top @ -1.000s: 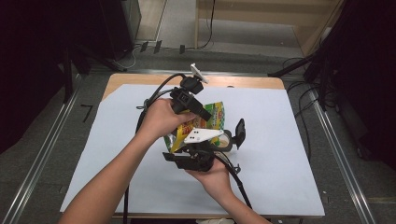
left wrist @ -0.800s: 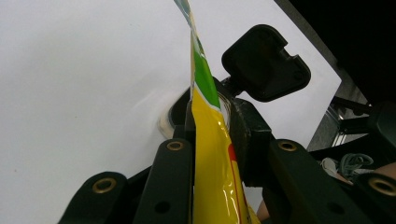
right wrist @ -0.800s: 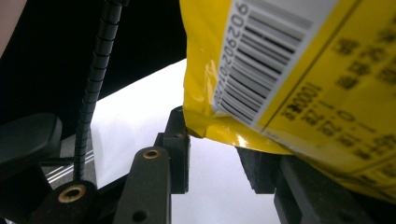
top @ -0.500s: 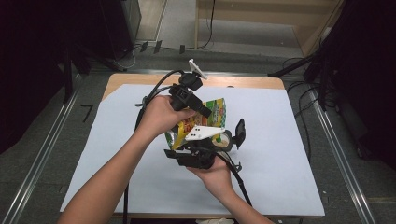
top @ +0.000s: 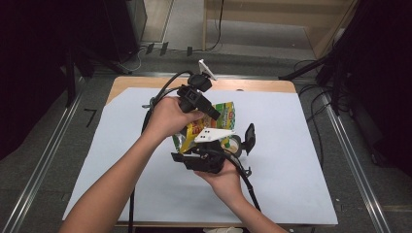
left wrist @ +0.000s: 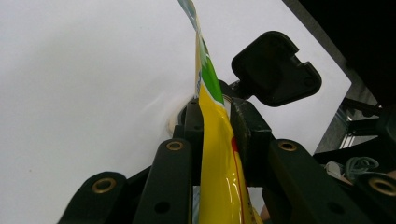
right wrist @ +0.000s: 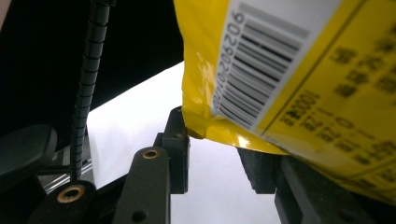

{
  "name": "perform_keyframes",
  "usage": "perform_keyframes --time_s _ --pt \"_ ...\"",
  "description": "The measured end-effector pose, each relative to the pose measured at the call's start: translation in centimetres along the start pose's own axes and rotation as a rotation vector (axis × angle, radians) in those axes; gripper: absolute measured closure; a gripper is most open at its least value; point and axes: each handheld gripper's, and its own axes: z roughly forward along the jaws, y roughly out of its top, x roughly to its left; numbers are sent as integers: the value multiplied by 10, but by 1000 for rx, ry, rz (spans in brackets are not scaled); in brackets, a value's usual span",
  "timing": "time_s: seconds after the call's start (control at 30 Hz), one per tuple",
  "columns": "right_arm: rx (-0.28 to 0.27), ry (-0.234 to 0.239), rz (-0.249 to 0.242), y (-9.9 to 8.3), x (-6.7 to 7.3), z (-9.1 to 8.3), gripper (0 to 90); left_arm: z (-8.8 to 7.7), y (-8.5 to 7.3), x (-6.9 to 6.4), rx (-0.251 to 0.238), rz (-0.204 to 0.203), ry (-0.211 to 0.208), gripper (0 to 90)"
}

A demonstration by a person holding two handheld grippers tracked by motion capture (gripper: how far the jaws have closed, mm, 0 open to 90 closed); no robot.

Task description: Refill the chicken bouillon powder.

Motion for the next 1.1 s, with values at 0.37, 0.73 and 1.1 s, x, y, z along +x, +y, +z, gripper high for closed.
perform_keyframes --time_s 0.37,0.73,1.1 --pt "0 2 9 3 -2 -4 649 3 7 1 8 -6 -15 778" --pt "1 -12 -6 4 1 -4 652 2 8 2 6 -10 -15 778" --pt "7 -15 -25 2 3 -2 646 4 7 4 25 -27 -15 778"
